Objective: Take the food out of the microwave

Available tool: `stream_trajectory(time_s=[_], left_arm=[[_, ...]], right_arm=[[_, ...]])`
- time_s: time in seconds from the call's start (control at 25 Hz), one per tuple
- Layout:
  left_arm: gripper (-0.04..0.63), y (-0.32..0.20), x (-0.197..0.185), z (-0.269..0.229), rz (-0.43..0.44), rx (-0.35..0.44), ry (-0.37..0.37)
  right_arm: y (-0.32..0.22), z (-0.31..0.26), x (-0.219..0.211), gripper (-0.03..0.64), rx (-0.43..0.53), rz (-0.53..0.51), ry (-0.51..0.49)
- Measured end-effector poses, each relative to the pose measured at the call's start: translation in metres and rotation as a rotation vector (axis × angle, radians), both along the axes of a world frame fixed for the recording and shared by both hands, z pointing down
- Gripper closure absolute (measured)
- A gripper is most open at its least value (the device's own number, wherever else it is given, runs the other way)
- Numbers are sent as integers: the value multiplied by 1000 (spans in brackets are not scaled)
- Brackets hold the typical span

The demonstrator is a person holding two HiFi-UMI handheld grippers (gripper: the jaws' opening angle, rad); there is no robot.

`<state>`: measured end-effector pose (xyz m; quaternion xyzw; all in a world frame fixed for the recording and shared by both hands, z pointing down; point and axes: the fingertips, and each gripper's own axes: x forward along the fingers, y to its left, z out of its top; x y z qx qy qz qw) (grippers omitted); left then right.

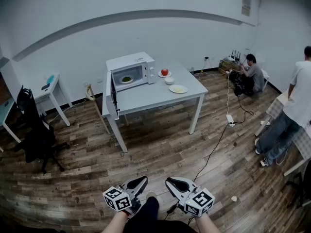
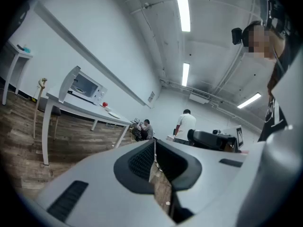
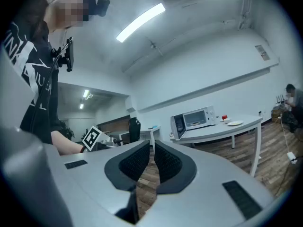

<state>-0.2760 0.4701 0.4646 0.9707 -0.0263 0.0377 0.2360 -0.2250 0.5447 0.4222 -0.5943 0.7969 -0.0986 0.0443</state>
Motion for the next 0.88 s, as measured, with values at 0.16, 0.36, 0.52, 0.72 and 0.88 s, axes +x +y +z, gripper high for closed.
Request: stream_trajectory(time_s=[0.16, 0.36, 0.52, 0.72, 0.88], left_arm=[[577, -21, 18, 7, -4, -20, 4], [577, -53, 44, 10, 0, -38, 19], [577, -82, 61, 13, -4, -53, 23], [577, -125, 74, 13, -19, -66, 30], [577, -152, 80, 19, -25, -85, 24]], right_arm=[[-19, 3, 16, 565, -15, 8, 4], [-51, 15, 38, 564, -56, 14, 4], [-85, 18, 53, 564, -73, 9, 7], [-129, 16, 65, 563, -80, 1, 0], [-155, 21, 76, 563, -98, 9, -23]])
